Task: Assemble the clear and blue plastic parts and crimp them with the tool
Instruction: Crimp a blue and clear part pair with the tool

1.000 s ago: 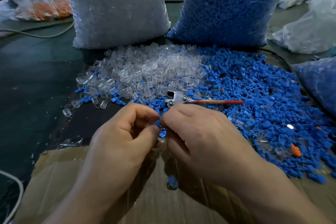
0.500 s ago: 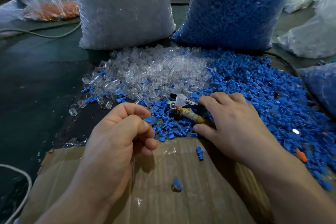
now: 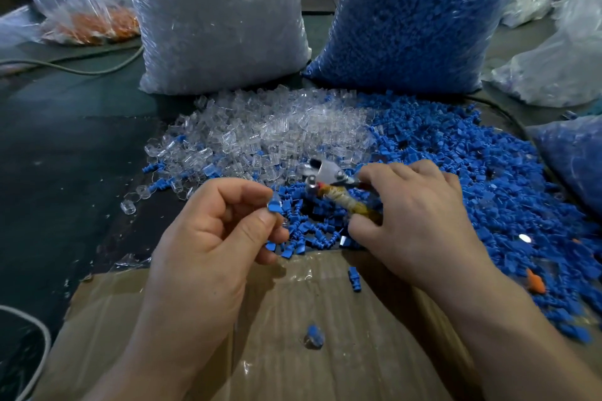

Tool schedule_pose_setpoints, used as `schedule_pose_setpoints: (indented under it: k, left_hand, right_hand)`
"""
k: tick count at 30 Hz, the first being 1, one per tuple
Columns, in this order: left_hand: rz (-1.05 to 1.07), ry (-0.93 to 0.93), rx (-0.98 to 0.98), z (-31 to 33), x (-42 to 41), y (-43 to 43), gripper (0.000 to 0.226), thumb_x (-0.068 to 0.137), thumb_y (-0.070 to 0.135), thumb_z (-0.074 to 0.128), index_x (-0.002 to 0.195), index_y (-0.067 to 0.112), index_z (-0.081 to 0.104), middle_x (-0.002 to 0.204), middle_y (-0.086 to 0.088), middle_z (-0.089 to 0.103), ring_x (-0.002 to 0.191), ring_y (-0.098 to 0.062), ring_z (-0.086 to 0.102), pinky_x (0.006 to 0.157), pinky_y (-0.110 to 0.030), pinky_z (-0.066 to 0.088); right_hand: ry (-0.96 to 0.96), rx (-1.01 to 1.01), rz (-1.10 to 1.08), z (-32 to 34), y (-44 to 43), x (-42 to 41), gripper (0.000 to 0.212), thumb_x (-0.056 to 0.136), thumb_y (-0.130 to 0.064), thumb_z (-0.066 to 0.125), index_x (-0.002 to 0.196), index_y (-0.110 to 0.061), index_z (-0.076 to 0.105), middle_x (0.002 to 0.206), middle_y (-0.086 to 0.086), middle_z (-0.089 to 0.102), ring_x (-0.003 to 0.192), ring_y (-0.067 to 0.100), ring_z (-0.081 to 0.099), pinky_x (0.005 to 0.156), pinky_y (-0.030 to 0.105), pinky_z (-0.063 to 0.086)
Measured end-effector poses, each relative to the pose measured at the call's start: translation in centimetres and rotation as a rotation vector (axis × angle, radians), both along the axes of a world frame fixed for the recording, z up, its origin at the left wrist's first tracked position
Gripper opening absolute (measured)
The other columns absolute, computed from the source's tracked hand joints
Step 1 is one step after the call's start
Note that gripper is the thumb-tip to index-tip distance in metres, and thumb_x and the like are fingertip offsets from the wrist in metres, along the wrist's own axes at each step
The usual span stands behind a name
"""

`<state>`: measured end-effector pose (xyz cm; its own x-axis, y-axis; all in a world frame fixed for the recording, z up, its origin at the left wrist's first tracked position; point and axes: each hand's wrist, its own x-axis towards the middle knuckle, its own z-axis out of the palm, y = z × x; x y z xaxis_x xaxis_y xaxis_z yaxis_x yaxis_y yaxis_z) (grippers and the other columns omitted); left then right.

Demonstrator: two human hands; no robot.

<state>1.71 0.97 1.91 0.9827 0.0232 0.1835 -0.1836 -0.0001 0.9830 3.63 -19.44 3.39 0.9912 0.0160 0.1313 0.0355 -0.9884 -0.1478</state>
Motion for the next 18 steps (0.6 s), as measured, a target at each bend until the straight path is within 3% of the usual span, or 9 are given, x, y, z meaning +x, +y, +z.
schedule_pose_setpoints:
  k: [5, 9, 12, 18]
  left_hand:
    - [0.055, -0.048, 0.091, -0.7, 0.2, 0.6, 0.026, 0.089, 0.012, 0.069, 0.096, 0.037, 0.07, 0.087, 0.0, 0.076, 0.075, -0.015, 0.075, 0.056, -0.02, 0.057]
    - [0.083, -0.006, 0.036, -0.9, 0.6, 1.1, 0.017, 0.085, 0.025, 0.067, 0.096, 0.038, 0.07, 0.086, 0.0, 0.076, 0.072, -0.017, 0.075, 0.057, -0.028, 0.059]
    - [0.112, 0.012, 0.027, -0.9, 0.7, 1.3, 0.018, 0.082, 0.027, 0.066, 0.096, 0.038, 0.071, 0.082, 0.001, 0.076, 0.069, -0.016, 0.075, 0.054, -0.022, 0.056]
    - [0.075, -0.026, 0.02, -0.5, 0.6, 1.3, 0.029, 0.09, 0.006, 0.067, 0.093, 0.035, 0.072, 0.08, -0.002, 0.075, 0.071, -0.017, 0.075, 0.054, -0.021, 0.057]
  right_hand:
    - [-0.145, 0.279, 0.23, 1.3, 0.6, -1.8, 0.042, 0.077, -0.038, 0.048, 0.118, -0.027, 0.053, 0.098, -0.011, 0.057, 0.089, 0.013, 0.051, 0.07, 0.034, 0.044]
    - [-0.148, 0.255, 0.386, 1.3, 1.1, -2.4, 0.047, 0.074, -0.034, 0.048, 0.118, -0.021, 0.059, 0.102, -0.008, 0.063, 0.092, 0.017, 0.056, 0.075, 0.037, 0.049]
    - [-0.11, 0.263, 0.381, 1.3, 1.0, -2.3, 0.048, 0.075, -0.036, 0.047, 0.12, -0.024, 0.058, 0.104, -0.011, 0.062, 0.096, 0.015, 0.056, 0.079, 0.036, 0.05]
    - [-0.076, 0.229, 0.373, 1.2, 0.9, -2.1, 0.047, 0.077, -0.041, 0.046, 0.121, -0.028, 0.056, 0.104, -0.012, 0.062, 0.098, 0.014, 0.056, 0.08, 0.037, 0.05]
